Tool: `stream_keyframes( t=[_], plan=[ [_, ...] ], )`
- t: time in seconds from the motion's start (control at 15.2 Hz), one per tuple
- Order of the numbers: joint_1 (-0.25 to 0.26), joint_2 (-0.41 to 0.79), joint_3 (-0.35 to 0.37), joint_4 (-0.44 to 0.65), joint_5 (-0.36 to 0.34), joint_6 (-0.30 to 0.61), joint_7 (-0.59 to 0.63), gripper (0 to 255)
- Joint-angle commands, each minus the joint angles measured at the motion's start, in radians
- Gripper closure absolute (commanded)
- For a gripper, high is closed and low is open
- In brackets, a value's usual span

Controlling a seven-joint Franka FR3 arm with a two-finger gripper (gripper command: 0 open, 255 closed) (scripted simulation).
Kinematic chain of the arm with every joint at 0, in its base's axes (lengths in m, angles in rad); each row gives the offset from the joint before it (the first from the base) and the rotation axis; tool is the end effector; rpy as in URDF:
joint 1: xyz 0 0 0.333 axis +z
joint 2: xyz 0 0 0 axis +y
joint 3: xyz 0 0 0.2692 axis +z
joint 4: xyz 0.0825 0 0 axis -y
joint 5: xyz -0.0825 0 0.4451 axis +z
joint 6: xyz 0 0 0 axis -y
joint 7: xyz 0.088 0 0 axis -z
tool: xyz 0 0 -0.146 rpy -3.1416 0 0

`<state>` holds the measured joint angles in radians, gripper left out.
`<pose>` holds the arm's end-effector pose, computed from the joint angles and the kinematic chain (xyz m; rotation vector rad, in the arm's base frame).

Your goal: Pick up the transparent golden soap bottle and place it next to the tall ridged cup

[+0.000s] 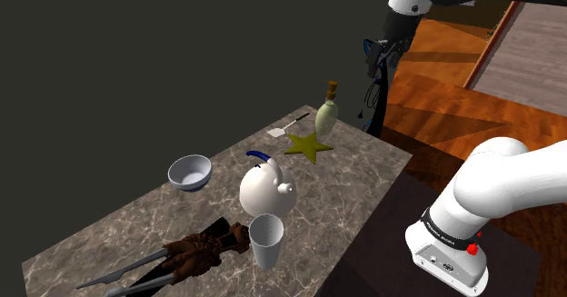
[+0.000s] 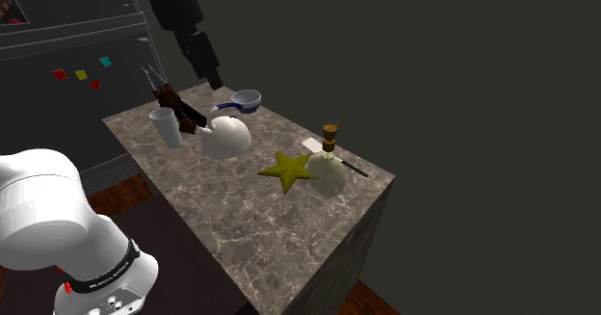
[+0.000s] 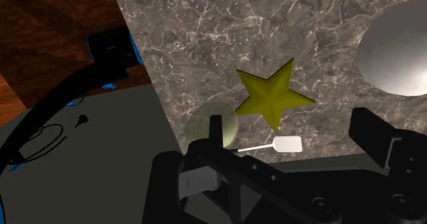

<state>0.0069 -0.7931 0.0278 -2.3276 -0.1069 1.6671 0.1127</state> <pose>0.4146 0.0006 0.5471 3.0144 -0.1233 0.2129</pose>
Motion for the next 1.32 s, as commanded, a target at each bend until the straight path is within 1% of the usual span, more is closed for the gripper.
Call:
stream_keyframes(
  t=[0.0,0.33,0.59,0.99,1.12,1.25],
  plan=[
    [0.000,0.000,0.000,0.000,0.000,0.000,0.000,0],
    [-0.015,0.020,-0.067,-0.139,-0.022,0.247,-0.035,0],
    [-0.026,0.079,-0.124,-0.219,-0.036,0.454,-0.066,0],
    [-0.025,0.240,-0.218,-0.276,-0.033,0.774,-0.129,0],
    [-0.014,0.310,-0.254,-0.278,-0.017,0.879,-0.159,0],
    [0.008,0.386,-0.296,-0.271,0.013,0.981,-0.198,0]
  ],
)
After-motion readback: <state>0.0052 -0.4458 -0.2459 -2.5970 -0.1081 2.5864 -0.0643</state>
